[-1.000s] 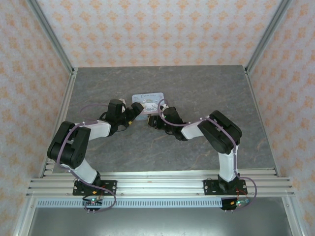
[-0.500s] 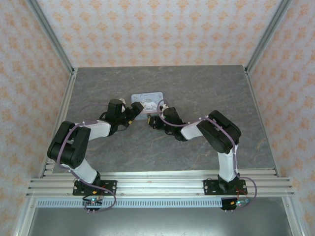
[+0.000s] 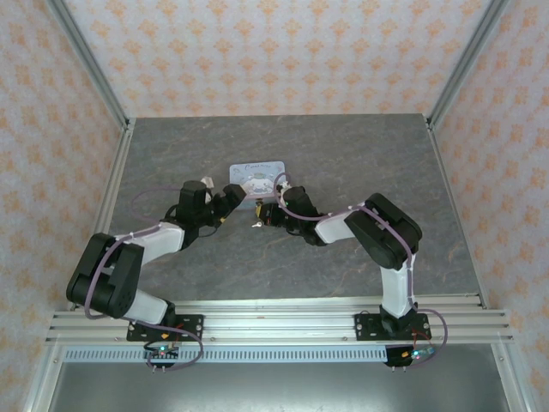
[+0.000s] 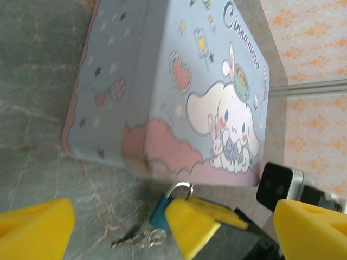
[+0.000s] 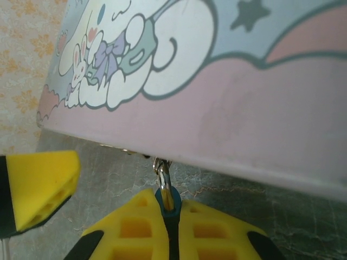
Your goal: Unlock a padlock with a key
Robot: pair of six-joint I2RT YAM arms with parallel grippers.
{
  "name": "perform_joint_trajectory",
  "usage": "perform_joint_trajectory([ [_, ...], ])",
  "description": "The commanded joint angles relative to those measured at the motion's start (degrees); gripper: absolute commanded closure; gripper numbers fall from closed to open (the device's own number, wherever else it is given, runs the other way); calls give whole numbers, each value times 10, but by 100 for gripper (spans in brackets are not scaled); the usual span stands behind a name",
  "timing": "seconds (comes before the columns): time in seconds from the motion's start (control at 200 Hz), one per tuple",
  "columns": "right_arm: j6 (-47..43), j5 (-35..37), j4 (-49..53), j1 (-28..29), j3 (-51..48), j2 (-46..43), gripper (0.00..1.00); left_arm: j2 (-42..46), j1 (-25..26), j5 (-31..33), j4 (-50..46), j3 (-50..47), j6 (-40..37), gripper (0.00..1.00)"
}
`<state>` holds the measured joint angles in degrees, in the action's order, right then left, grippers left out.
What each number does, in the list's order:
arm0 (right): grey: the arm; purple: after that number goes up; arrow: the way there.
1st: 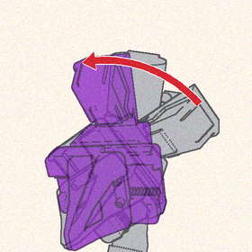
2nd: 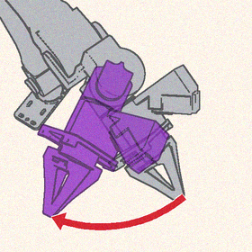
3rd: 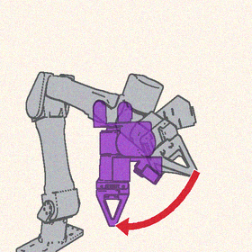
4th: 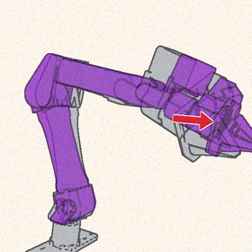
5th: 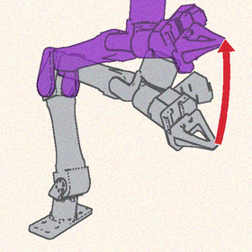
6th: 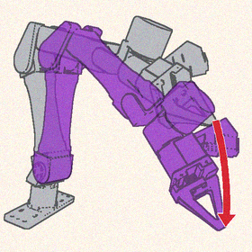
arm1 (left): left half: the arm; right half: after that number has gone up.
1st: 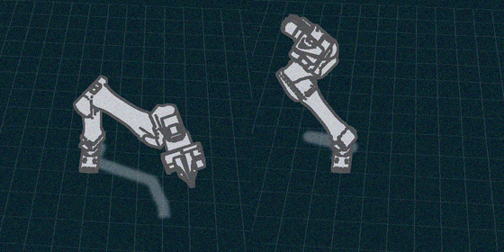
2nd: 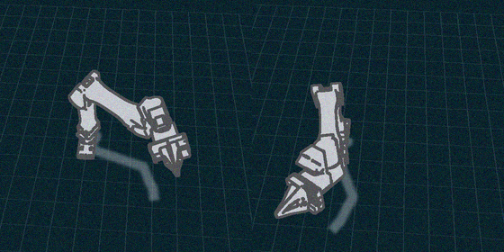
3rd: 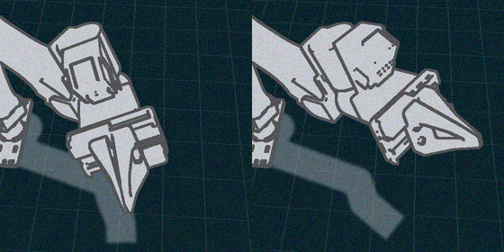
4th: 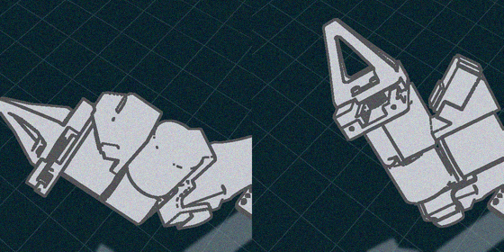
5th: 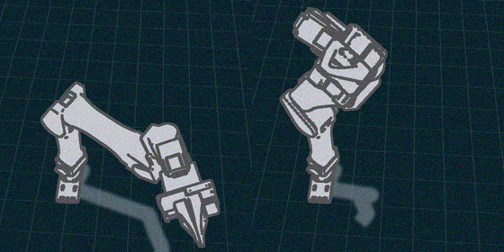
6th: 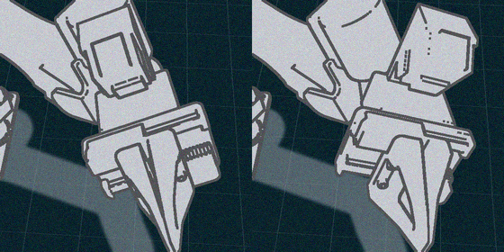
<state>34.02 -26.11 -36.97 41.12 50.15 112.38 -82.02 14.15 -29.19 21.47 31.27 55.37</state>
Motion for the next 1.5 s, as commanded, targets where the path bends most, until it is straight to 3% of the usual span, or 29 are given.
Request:
perform_joint_trajectory([
  [0.0,37,-30,18,-14,-14,-6,100,28,3,-14,-15,-33,-15,10],
  [0.265,125,-89,-81,-33,-29,16,100,21,25,-40,67,-82,-25,29],
  [0.586,162,-111,-128,-39,-36,27,100,-86,38,-62,223,-89,3,49],
  [1.151,169,-119,-142,-40,-38,33,100,-190,71,-63,329,-46,38,63],
  [1.496,172,-120,-149,-43,-39,39,100,-201,78,-67,328,-36,38,69],
])
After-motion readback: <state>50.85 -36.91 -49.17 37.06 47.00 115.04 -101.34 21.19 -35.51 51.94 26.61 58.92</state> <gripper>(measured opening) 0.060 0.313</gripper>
